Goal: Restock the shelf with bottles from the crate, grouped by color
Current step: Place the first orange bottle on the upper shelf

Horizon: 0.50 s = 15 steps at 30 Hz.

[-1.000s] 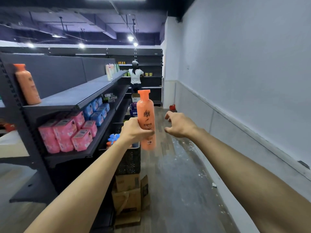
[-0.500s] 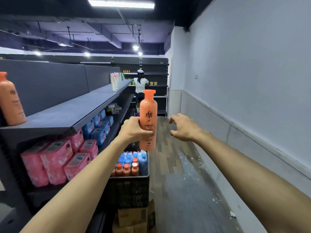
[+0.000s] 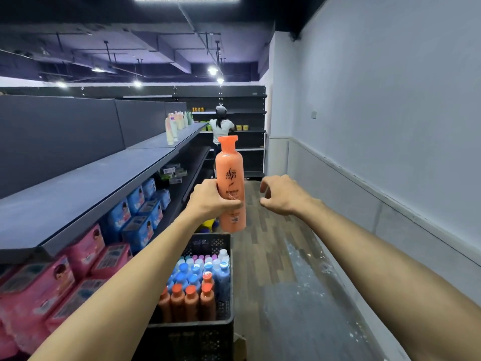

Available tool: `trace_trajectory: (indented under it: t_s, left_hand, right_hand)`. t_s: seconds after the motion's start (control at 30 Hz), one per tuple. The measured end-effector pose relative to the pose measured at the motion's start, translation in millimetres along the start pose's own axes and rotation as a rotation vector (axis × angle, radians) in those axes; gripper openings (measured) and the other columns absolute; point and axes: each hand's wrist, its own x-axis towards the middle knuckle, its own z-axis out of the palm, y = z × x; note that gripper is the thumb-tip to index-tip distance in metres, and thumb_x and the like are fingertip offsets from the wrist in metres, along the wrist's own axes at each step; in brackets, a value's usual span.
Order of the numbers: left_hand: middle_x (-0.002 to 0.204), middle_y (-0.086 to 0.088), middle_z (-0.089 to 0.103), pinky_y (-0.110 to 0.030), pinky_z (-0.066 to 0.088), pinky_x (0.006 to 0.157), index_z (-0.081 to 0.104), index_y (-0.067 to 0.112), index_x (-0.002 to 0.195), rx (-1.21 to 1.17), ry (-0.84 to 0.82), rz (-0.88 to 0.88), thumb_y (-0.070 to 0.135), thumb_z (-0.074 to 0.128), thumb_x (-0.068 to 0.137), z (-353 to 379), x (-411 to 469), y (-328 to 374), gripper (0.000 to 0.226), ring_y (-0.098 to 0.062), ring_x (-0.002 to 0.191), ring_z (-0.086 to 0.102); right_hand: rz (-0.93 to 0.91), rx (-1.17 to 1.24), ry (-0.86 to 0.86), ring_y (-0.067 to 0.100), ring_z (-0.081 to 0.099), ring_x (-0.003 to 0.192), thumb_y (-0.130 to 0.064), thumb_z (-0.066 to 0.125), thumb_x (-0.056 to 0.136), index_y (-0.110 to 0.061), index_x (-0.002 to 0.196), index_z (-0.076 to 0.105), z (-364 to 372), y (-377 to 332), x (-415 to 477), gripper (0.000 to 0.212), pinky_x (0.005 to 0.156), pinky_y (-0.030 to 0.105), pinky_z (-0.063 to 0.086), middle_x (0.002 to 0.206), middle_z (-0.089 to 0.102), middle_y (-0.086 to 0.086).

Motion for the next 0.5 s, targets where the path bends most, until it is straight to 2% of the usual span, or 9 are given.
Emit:
trace_trajectory:
  t_s: [0.13, 0.23, 0.3, 0.5]
  left_hand:
    - [0.100, 0.007, 0.072, -0.029, 0.058, 0.078, 0.068, 0.021, 0.106, 0.003, 0.016, -0.003, 0.042, 0.086, 0.064, 40, 67, -1, 0.051, -0.009, 0.089, 0.068]
    - [0.099, 0.009, 0.072, -0.033, 0.059, 0.080, 0.067, 0.023, 0.105, 0.010, 0.038, -0.020, 0.044, 0.085, 0.064, 65, 114, 1, 0.050, -0.009, 0.090, 0.068]
    - [0.098, 0.010, 0.071, -0.030, 0.058, 0.079, 0.067, 0.024, 0.104, 0.000, 0.055, -0.037, 0.041, 0.085, 0.065, 76, 138, 0, 0.047, -0.008, 0.090, 0.068]
    - [0.099, 0.007, 0.073, -0.030, 0.057, 0.081, 0.070, 0.023, 0.101, 0.074, 0.117, -0.102, 0.042, 0.085, 0.065, 65, 186, -22, 0.044, -0.009, 0.090, 0.068]
  right_hand:
    - [-0.055, -0.016, -0.013, 0.019, 0.064, 0.089, -0.026, 0.063, 0.093, -0.022, 0.092, 0.059, 3, 53, 56, 0.006, 0.082, 0.032, 0.055, 0.097, 0.067, 0.001]
    - [-0.068, -0.046, -0.048, 0.020, 0.062, 0.087, -0.027, 0.063, 0.092, -0.023, 0.092, 0.058, 1, 93, 103, 0.007, 0.081, 0.030, 0.053, 0.093, 0.064, 0.000]
    - [-0.089, -0.071, -0.059, 0.022, 0.063, 0.088, -0.027, 0.063, 0.091, -0.022, 0.091, 0.059, 2, 111, 136, 0.006, 0.081, 0.032, 0.054, 0.097, 0.068, 0.002]
    - [-0.168, -0.042, -0.078, 0.025, 0.066, 0.093, -0.030, 0.064, 0.085, -0.019, 0.097, 0.067, 27, 111, 222, 0.017, 0.084, 0.041, 0.058, 0.103, 0.070, 0.006]
